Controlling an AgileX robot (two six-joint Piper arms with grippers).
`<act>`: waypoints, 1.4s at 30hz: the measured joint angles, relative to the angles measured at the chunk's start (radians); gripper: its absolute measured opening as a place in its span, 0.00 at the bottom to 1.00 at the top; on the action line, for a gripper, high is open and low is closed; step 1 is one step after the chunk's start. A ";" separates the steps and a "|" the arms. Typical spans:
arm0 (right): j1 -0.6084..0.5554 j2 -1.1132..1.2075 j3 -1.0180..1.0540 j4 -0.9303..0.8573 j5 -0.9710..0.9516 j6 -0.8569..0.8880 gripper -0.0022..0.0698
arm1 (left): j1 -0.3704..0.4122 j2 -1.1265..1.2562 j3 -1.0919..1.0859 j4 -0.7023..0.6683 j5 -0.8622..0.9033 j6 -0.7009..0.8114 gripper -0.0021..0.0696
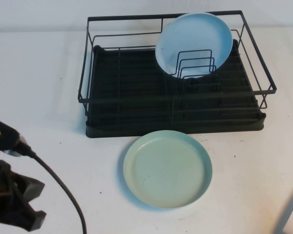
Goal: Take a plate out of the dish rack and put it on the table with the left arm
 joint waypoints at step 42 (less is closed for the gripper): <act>0.000 0.000 0.000 0.000 0.000 0.000 0.00 | 0.357 -0.871 0.748 0.168 -0.529 -0.288 0.03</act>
